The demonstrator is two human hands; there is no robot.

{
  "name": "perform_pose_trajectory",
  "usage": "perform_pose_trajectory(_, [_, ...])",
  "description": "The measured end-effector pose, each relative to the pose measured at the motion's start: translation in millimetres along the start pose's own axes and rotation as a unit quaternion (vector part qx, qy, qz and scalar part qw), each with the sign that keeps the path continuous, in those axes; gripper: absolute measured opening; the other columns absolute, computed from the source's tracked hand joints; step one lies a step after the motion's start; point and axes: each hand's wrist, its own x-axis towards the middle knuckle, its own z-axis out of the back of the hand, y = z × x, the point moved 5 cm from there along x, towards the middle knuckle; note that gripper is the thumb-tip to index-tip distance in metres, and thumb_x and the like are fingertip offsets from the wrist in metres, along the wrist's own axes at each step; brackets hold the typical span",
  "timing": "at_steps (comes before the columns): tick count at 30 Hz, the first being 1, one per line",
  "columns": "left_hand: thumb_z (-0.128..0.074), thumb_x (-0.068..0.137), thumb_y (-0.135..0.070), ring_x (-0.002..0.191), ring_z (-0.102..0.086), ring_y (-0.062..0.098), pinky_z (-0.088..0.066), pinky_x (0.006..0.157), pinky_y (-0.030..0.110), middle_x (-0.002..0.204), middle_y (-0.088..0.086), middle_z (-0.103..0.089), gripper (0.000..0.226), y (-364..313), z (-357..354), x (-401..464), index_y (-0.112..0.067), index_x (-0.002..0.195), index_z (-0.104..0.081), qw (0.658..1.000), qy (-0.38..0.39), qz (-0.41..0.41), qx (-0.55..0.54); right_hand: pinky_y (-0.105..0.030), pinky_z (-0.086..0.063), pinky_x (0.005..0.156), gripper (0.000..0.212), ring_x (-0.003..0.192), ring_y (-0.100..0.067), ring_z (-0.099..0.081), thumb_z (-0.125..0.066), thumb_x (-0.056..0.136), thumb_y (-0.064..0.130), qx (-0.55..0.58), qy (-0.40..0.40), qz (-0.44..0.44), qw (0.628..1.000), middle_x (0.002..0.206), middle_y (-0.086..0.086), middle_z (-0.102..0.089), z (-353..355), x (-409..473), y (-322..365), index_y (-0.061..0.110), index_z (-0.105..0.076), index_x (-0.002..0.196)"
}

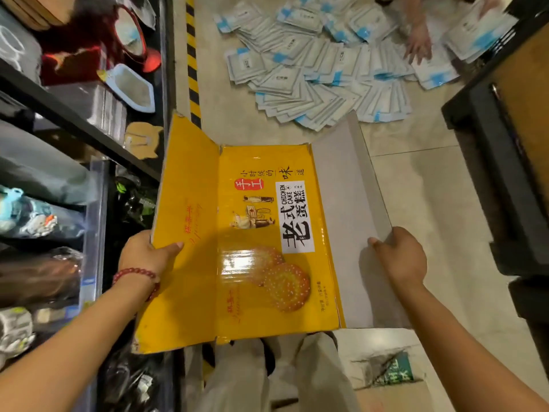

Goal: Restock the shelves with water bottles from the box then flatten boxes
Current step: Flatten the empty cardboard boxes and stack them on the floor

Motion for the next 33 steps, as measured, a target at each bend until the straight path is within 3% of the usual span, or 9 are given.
perform_pose_trajectory(8, [-0.070,0.084,-0.015,0.056,-0.052,0.020,-0.039,0.053,0.025,0.065,0.002,-0.057,0.016,-104.1,49.0,-59.7,-0.015,0.071,-0.060,0.994,0.061,-0.085,0.036,-0.033,-0.033,0.061,0.030,0.070,-0.029,-0.047,-0.062,0.089,0.025,0.046,-0.055,-0.061,0.996,0.066,-0.004,-0.044,118.6,-73.1,-11.2,0.002,-0.048,0.077])
perform_pose_trajectory(14, [-0.072,0.083,-0.019,0.082,-0.063,0.030,-0.051,0.076,0.041,0.079,0.006,-0.064,0.011,-197.6,37.9,-95.8,-0.012,0.081,-0.064,0.981,0.100,-0.160,0.043,-0.032,-0.028,0.053,0.028,0.072,-0.030,-0.049,-0.061,0.090,0.023,0.120,-0.133,-0.092,0.980,0.069,-0.007,-0.047,212.5,-103.7,-45.4,0.006,-0.046,0.073])
perform_pose_trajectory(16, [-0.071,0.083,-0.022,0.078,-0.059,0.031,-0.050,0.068,0.038,0.081,0.011,-0.062,0.020,-235.0,22.0,-116.0,-0.006,0.086,-0.060,0.974,0.118,-0.182,0.058,-0.034,-0.036,0.060,0.021,0.078,-0.032,-0.054,-0.060,0.090,0.021,0.149,-0.152,-0.113,0.971,0.081,-0.012,-0.057,238.3,-113.0,-64.5,0.002,-0.055,0.086])
perform_pose_trajectory(20, [-0.068,0.086,-0.015,0.055,-0.040,0.018,-0.024,0.046,0.026,0.060,0.003,-0.042,0.035,-306.1,-14.3,-175.7,-0.014,0.062,-0.043,0.960,0.118,-0.241,0.077,-0.038,-0.045,0.073,0.020,0.088,-0.031,-0.058,-0.059,0.091,0.020,0.202,-0.199,-0.147,0.948,0.095,-0.008,-0.062,284.3,-133.4,-108.6,0.008,-0.061,0.107])
perform_pose_trajectory(22, [-0.071,0.083,-0.016,0.074,-0.057,0.032,-0.037,0.054,0.030,0.076,0.015,-0.061,0.020,-329.9,-38.7,-196.6,0.001,0.080,-0.060,0.951,0.133,-0.266,0.088,-0.037,-0.045,0.074,0.024,0.090,-0.031,-0.059,-0.059,0.091,0.020,0.224,-0.230,-0.170,0.932,0.101,-0.009,-0.065,301.4,-145.6,-134.1,0.010,-0.061,0.112])
perform_pose_trajectory(23, [-0.073,0.082,-0.019,0.088,-0.059,0.037,-0.044,0.064,0.036,0.096,0.025,-0.063,0.030,-341.4,-50.4,-206.0,0.007,0.094,-0.062,0.946,0.140,-0.276,0.094,-0.038,-0.046,0.073,0.022,0.089,-0.032,-0.059,-0.058,0.091,0.021,0.233,-0.245,-0.184,0.923,0.101,-0.010,-0.065,308.4,-152.1,-147.0,0.010,-0.062,0.110])
perform_pose_trajectory(24, [-0.074,0.081,-0.021,0.095,-0.059,0.038,-0.047,0.073,0.041,0.095,0.025,-0.065,0.036,-353.4,-62.1,-215.5,0.007,0.100,-0.062,0.939,0.148,-0.290,0.111,-0.039,-0.046,0.072,0.018,0.086,-0.031,-0.058,-0.058,0.091,0.022,0.241,-0.261,-0.197,0.914,0.099,-0.010,-0.065,315.2,-158.8,-159.7,0.011,-0.061,0.105])
perform_pose_trajectory(26, [-0.074,0.080,-0.022,0.095,-0.060,0.034,-0.047,0.077,0.040,0.092,0.014,-0.064,0.034,-375.5,-86.2,-236.4,0.003,0.100,-0.063,0.922,0.175,-0.321,0.122,-0.040,-0.046,0.071,0.012,0.082,-0.029,-0.056,-0.058,0.091,0.022,0.248,-0.288,-0.221,0.898,0.097,-0.010,-0.065,327.6,-172.9,-184.7,0.013,-0.060,0.098])
perform_pose_trajectory(33, [-0.071,0.082,-0.011,0.094,-0.061,0.027,-0.047,0.082,0.035,0.110,0.015,-0.066,0.033,-418.1,-172.4,-306.4,-0.001,0.113,-0.064,0.857,0.292,-0.407,0.119,-0.039,-0.047,0.069,0.019,0.083,-0.031,-0.060,-0.059,0.091,0.020,0.278,-0.345,-0.345,0.828,0.097,-0.008,-0.066,344.4,-229.4,-259.9,0.009,-0.064,0.106])
